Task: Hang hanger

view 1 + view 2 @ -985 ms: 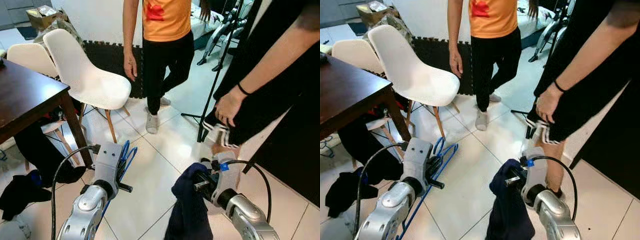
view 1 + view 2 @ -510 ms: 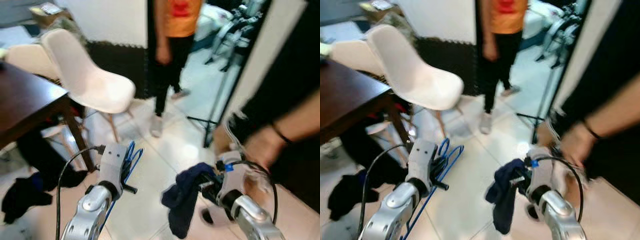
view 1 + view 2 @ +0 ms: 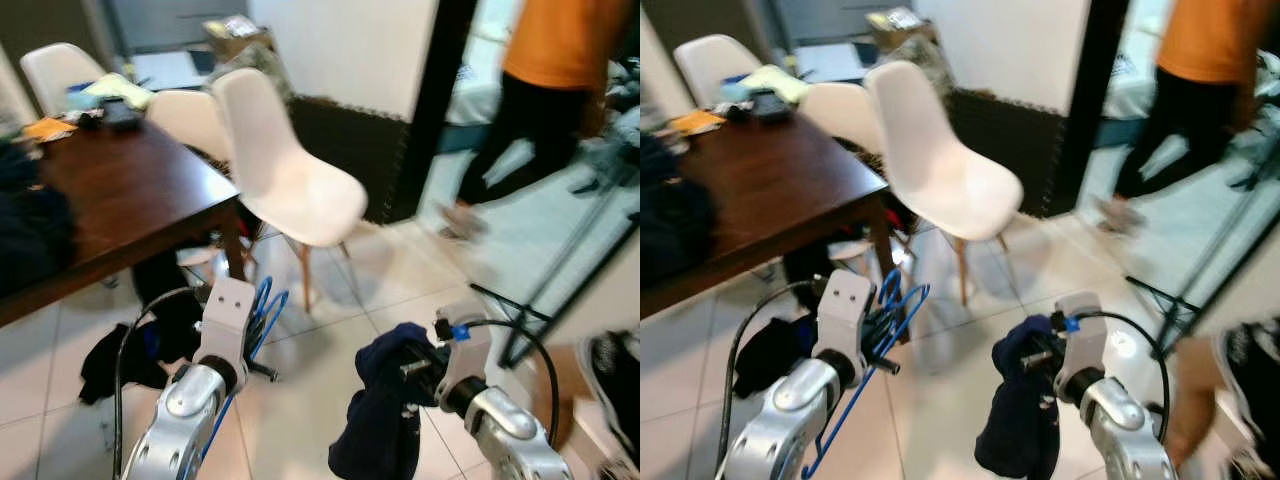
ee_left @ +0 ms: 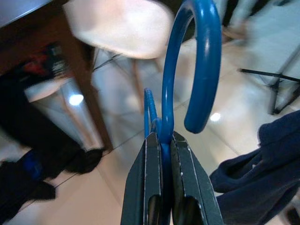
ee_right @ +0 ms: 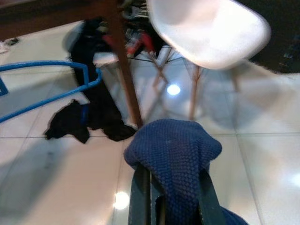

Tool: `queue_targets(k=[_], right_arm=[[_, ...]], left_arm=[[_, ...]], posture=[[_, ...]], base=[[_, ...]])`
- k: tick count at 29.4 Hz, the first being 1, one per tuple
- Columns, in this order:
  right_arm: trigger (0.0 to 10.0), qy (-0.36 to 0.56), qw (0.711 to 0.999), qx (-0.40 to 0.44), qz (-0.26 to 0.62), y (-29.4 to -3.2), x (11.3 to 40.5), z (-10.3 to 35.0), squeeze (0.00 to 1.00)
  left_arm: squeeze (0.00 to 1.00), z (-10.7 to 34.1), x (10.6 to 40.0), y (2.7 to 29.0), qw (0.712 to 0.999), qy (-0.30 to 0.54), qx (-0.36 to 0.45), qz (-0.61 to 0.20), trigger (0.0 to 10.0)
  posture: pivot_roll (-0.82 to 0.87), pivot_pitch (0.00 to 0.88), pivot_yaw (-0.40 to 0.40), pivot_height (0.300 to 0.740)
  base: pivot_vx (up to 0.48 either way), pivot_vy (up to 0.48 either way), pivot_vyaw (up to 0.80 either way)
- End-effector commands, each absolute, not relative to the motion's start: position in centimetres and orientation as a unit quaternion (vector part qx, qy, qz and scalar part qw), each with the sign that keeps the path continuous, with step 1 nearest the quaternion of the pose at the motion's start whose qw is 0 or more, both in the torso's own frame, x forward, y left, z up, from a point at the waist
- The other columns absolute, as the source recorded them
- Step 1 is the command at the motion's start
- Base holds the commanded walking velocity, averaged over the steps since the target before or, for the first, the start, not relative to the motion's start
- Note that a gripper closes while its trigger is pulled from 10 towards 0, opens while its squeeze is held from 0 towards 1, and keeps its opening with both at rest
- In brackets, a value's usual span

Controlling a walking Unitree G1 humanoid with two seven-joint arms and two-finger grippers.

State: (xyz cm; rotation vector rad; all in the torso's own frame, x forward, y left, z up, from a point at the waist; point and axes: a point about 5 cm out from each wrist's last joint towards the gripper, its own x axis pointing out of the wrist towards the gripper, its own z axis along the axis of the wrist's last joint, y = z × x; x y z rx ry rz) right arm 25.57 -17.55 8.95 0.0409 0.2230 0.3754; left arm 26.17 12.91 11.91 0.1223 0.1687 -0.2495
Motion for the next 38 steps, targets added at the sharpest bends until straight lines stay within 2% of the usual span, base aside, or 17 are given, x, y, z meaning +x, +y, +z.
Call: queue_targets(k=[1, 17, 22, 24, 28, 35, 38], right_arm=[[10.0, 0.101, 0.975, 0.023, 0.195, -17.1, 25.7, 9.4, 0.0], [10.0, 0.065, 0.982, 0.036, 0.176, -16.8, 27.8, 11.2, 0.0], [10.0, 0.035, 0.982, 0.04, 0.183, -15.8, 29.3, 12.7, 0.0], [10.0, -0.005, 0.98, 0.034, 0.197, -14.3, 31.2, 14.9, 0.0], [10.0, -0.024, 0.979, 0.026, 0.201, -13.7, 32.2, 16.0, 0.0], [10.0, -0.054, 0.979, 0.031, 0.194, -12.8, 33.6, 17.9, 0.0], [10.0, -0.064, 0.978, 0.035, 0.195, -12.4, 33.9, 18.3, 0.0]], left_arm=[[0.0, 12.0, 26.3, 13.1, 0.987, 0.082, 0.064, -0.121, 10.0], [0.0, 14.4, 27.9, 13.1, 0.989, 0.036, 0.078, -0.117, 10.0], [0.0, 14.7, 28.3, 13.2, 0.99, 0.029, 0.079, -0.11, 10.0], [0.0, 15.3, 28.9, 13.3, 0.992, 0.019, 0.082, -0.096, 10.0], [0.0, 15.8, 29.2, 13.5, 0.993, 0.012, 0.084, -0.084, 10.0], [0.0, 19.1, 30.0, 13.7, 0.991, -0.053, 0.102, -0.073, 10.0], [0.0, 21.4, 30.5, 14.1, 0.985, -0.095, 0.136, -0.055, 10.0]], posture=[[0.07, 0.072, -0.052, 0.74], [0.08, 0.073, -0.045, 0.74], [0.08, 0.069, -0.039, 0.74], [0.09, 0.06, -0.036, 0.74], [0.1, 0.059, -0.036, 0.74], [0.12, 0.055, -0.036, 0.74], [0.13, 0.056, -0.031, 0.74]], base=[[0.341, 0.0, 0.0], [0.345, 0.0, 0.0], [0.346, 0.0, 0.0], [0.347, 0.0, 0.0], [0.345, 0.0, 0.0], [0.348, 0.0, 0.8], [0.347, 0.0, 0.8]])
